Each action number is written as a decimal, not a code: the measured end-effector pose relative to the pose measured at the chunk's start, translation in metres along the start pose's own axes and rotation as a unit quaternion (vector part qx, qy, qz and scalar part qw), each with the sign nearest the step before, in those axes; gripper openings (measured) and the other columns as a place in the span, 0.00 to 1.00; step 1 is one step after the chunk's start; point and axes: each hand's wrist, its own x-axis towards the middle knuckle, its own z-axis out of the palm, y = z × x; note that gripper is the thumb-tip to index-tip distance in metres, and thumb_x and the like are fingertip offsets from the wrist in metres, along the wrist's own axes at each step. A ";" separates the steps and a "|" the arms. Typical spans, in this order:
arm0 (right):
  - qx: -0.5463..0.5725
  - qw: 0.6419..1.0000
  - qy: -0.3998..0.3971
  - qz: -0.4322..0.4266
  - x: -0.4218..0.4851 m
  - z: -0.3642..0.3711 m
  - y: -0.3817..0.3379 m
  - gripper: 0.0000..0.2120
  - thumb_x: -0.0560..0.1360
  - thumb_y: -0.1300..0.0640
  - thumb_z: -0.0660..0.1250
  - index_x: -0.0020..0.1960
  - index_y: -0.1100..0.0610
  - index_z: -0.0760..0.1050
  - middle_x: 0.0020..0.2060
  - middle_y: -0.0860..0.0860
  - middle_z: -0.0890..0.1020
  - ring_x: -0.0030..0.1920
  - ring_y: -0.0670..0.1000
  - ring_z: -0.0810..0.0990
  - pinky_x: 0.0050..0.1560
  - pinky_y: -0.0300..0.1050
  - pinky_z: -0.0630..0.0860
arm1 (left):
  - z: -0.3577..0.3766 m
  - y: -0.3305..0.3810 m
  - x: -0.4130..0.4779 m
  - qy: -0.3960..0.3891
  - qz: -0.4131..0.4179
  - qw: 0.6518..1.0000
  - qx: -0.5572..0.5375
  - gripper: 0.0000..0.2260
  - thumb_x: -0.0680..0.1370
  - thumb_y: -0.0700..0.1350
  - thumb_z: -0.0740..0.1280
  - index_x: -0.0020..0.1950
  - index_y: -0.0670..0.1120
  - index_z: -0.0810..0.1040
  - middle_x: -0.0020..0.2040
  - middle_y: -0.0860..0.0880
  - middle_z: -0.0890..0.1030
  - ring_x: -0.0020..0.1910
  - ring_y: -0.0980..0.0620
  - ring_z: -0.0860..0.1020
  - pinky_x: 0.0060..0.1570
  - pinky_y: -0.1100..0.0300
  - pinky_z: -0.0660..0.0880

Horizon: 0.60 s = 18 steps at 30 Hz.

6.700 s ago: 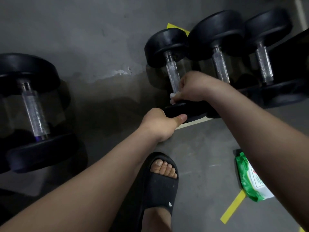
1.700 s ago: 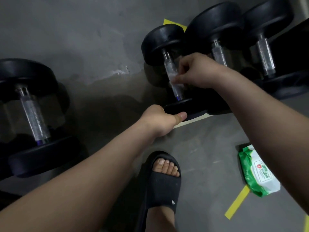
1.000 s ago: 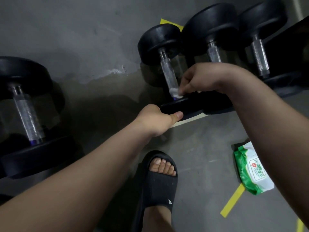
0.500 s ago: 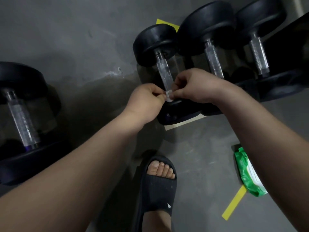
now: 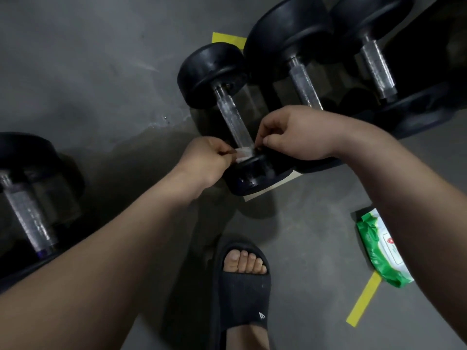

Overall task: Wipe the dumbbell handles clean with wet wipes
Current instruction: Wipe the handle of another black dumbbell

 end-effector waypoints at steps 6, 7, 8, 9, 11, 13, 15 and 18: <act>0.009 1.000 -0.008 0.001 0.003 -0.005 -0.001 0.10 0.77 0.56 0.64 0.47 0.44 0.82 0.45 0.41 0.83 0.48 0.43 0.81 0.52 0.44 0.79 | 0.007 -0.004 0.000 -0.005 -0.002 0.999 -0.054 0.02 0.78 0.44 0.72 0.46 0.48 0.85 0.40 0.50 0.86 0.39 0.56 0.82 0.38 0.67 0.76; 0.005 1.000 -0.012 0.001 0.003 -0.005 -0.001 0.10 0.77 0.55 0.64 0.47 0.44 0.82 0.45 0.41 0.83 0.48 0.43 0.81 0.52 0.46 0.79 | 0.005 -0.005 -0.001 -0.025 0.001 0.997 -0.078 0.03 0.78 0.45 0.73 0.48 0.47 0.86 0.42 0.50 0.86 0.41 0.55 0.83 0.41 0.65 0.77; 0.000 1.000 -0.016 0.002 0.004 -0.004 0.000 0.09 0.76 0.55 0.64 0.47 0.44 0.81 0.45 0.41 0.83 0.48 0.44 0.81 0.53 0.47 0.80 | 0.003 -0.007 -0.001 -0.043 0.002 0.994 -0.098 0.04 0.77 0.46 0.74 0.49 0.47 0.86 0.43 0.49 0.87 0.43 0.55 0.84 0.43 0.63 0.78; -0.004 1.000 -0.019 0.003 0.004 -0.004 0.000 0.09 0.76 0.55 0.64 0.47 0.44 0.81 0.45 0.41 0.83 0.48 0.45 0.81 0.54 0.49 0.80 | 0.002 -0.009 -0.002 -0.052 0.001 0.993 -0.110 0.06 0.77 0.47 0.74 0.50 0.46 0.86 0.44 0.49 0.87 0.44 0.54 0.84 0.45 0.62 0.78; -0.008 1.000 -0.022 0.010 0.005 -0.003 0.000 0.08 0.75 0.54 0.63 0.46 0.44 0.81 0.44 0.42 0.84 0.47 0.46 0.82 0.53 0.52 0.81 | 0.005 -0.009 0.000 -0.038 -0.013 0.992 -0.120 0.07 0.75 0.46 0.76 0.49 0.44 0.85 0.44 0.47 0.87 0.44 0.52 0.84 0.45 0.59 0.79; -0.007 1.000 -0.023 0.015 0.004 -0.003 0.000 0.08 0.74 0.52 0.63 0.46 0.44 0.81 0.44 0.43 0.84 0.46 0.48 0.82 0.51 0.54 0.82 | 0.012 -0.004 0.004 -0.001 -0.042 0.988 -0.149 0.07 0.73 0.42 0.77 0.47 0.42 0.83 0.41 0.45 0.86 0.42 0.48 0.84 0.45 0.55 0.81; -0.003 1.000 -0.022 0.020 0.004 -0.001 0.000 0.08 0.73 0.51 0.62 0.45 0.44 0.80 0.43 0.45 0.84 0.45 0.51 0.83 0.48 0.56 0.83 | 0.015 0.002 0.008 0.028 -0.077 0.973 -0.218 0.06 0.72 0.38 0.77 0.45 0.40 0.82 0.38 0.44 0.85 0.39 0.48 0.83 0.43 0.55 0.80; -0.017 1.000 -0.003 0.015 0.004 0.005 0.000 0.06 0.74 0.52 0.62 0.44 0.48 0.78 0.41 0.47 0.82 0.43 0.53 0.82 0.44 0.57 0.83 | 0.015 0.009 0.015 0.068 -0.097 0.944 -0.307 0.07 0.73 0.35 0.75 0.50 0.36 0.82 0.43 0.41 0.86 0.43 0.45 0.84 0.50 0.52 0.82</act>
